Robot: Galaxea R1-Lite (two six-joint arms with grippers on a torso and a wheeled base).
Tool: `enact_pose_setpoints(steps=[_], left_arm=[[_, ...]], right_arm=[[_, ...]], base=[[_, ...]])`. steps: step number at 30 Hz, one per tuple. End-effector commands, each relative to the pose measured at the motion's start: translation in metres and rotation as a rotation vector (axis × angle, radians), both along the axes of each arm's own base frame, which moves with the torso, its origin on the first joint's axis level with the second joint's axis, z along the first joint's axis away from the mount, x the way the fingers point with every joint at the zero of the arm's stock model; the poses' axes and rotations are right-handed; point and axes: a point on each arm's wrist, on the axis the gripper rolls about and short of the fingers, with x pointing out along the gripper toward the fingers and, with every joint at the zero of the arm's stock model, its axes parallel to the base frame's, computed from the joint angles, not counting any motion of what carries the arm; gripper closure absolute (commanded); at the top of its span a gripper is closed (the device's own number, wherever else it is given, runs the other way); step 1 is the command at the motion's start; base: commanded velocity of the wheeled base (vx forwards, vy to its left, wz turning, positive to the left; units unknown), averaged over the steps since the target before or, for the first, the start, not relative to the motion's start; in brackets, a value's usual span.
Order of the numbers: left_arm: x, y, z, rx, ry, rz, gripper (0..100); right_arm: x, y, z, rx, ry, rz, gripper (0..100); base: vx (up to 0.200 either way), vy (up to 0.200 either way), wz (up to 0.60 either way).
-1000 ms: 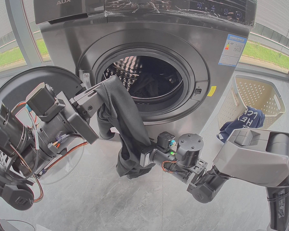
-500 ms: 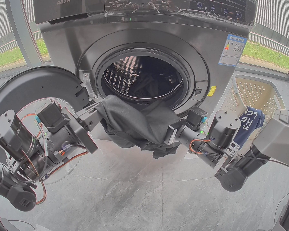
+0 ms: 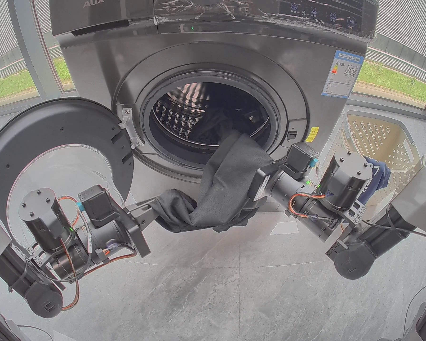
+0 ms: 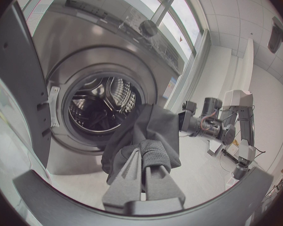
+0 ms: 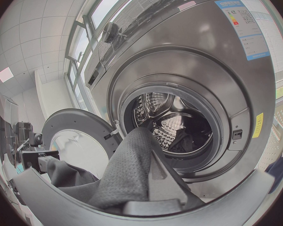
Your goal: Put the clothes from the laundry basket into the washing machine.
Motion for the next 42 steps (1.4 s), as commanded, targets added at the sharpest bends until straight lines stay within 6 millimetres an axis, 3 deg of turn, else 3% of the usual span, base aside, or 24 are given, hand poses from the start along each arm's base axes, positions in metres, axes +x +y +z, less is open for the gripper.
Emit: enact_pose_setpoints(steps=[1, 10, 11, 19, 27, 35, 40, 42], left_arm=[[0.002, 0.0, -0.018, 0.039, 0.068, 0.004, 100], [0.006, 0.001, -0.036, 0.121, 0.083, 0.0, 100], [0.005, 0.001, -0.037, 0.124, 0.087, -0.004, 0], [0.001, 0.001, -0.039, 0.129, 0.1, -0.023, 0], [-0.019, 0.009, -0.068, 0.221, 0.23, -0.051, 0], [-0.035, 0.012, -0.08, 0.295, 0.258, -0.128, 0], [-0.038, 0.01, -0.077, 0.298, 0.237, -0.153, 0], [-0.036, 0.002, -0.065, 0.267, 0.172, -0.179, 0]], right_arm=[[-0.001, 0.001, 0.003, 0.005, -0.007, 0.004, 100], [-0.003, 0.002, 0.003, 0.005, -0.007, 0.01, 100], [-0.003, 0.002, 0.002, 0.004, -0.005, 0.01, 100], [-0.003, 0.002, 0.003, 0.007, -0.007, 0.01, 100], [-0.001, 0.0, 0.005, 0.013, -0.014, 0.001, 100], [0.0, -0.001, 0.007, 0.024, -0.025, -0.001, 100], [-0.003, 0.002, 0.007, 0.025, -0.022, 0.013, 100], [-0.008, 0.007, 0.007, 0.024, -0.021, 0.032, 100]], base=[[0.0, 0.0, 0.0], [0.0, 0.0, 0.0], [0.0, 0.0, 0.0], [0.0, 0.0, 0.0], [0.0, 0.0, 0.0], [0.0, 0.0, 0.0], [0.0, 0.0, 0.0], [0.0, 0.0, 0.0]])
